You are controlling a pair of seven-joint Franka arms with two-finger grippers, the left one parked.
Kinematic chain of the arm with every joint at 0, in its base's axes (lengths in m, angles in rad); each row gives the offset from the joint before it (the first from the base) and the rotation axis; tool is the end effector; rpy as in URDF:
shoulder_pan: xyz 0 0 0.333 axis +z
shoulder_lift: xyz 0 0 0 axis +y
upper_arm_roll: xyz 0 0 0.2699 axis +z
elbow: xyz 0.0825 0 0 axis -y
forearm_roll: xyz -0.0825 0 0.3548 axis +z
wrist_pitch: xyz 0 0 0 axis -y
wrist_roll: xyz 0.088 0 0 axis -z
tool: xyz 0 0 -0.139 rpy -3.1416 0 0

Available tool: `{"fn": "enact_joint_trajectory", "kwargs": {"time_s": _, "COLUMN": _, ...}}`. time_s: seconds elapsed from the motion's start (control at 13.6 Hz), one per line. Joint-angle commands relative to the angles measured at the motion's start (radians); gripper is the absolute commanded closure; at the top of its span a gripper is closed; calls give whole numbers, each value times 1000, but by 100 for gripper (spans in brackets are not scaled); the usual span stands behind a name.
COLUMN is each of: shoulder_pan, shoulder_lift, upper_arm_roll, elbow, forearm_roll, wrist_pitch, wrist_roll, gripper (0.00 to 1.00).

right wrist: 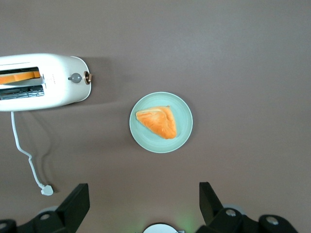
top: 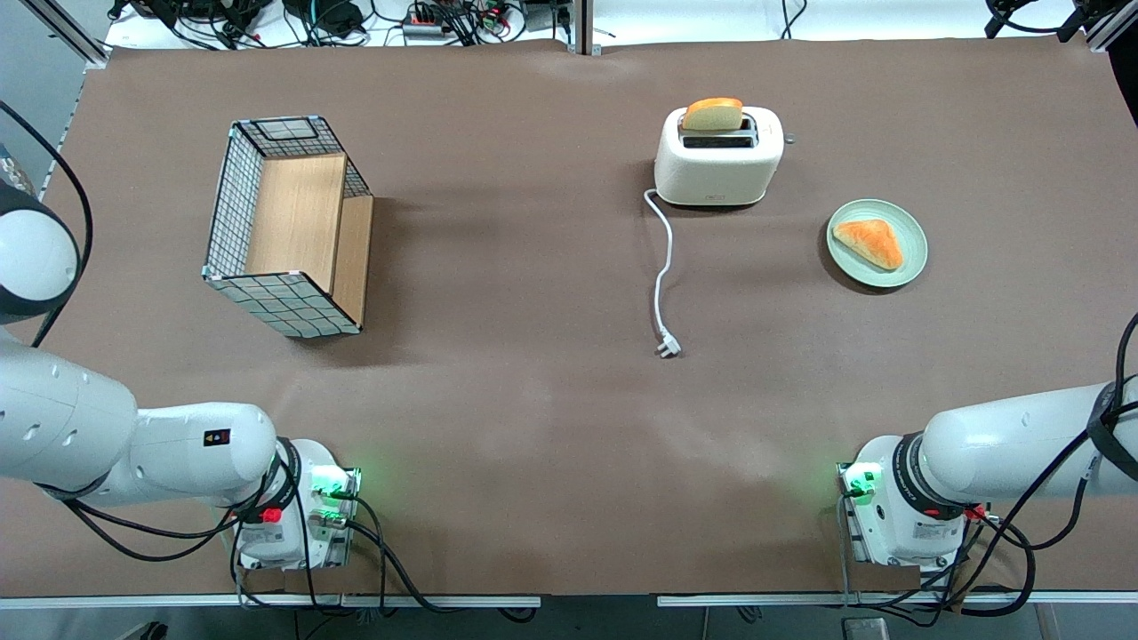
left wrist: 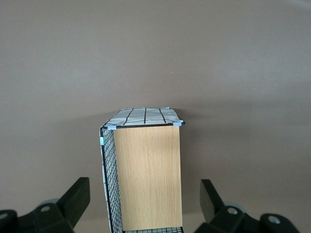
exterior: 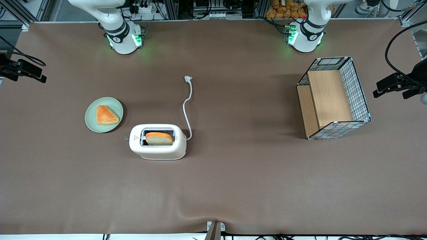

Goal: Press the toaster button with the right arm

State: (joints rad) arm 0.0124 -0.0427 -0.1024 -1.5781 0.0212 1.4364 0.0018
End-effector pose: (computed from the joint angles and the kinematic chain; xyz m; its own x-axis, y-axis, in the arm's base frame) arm 0.4946 -0.0424 0.5541 0.9912 -0.0879 -0.0991 -0.0908 -0.9955 -0.0254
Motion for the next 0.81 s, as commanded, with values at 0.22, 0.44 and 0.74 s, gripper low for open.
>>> {"fn": "enact_joint_trajectory", "kwargs": {"time_s": 0.22, "shoulder_pan": -6, "shoulder_lift": 81, "upper_arm_roll": 15, "elbow": 107, "forearm_roll": 38, "wrist_pitch": -60, "wrist_roll": 12, "gripper": 0}}
{"fn": "enact_joint_trajectory", "kwargs": {"time_s": 0.44, "shoulder_pan": 29, "shoulder_lift": 122, "upper_arm_roll": 15, "elbow": 105, "forearm_roll": 74, "wrist_pitch": -59, "wrist_roll": 20, "gripper": 0}}
{"fn": "enact_joint_trajectory", "kwargs": {"time_s": 0.74, "shoulder_pan": 38, "shoulder_lift": 205, "upper_arm_roll": 15, "elbow": 96, "forearm_roll": 173, "wrist_pitch": -51, "wrist_roll": 21, "gripper": 0}}
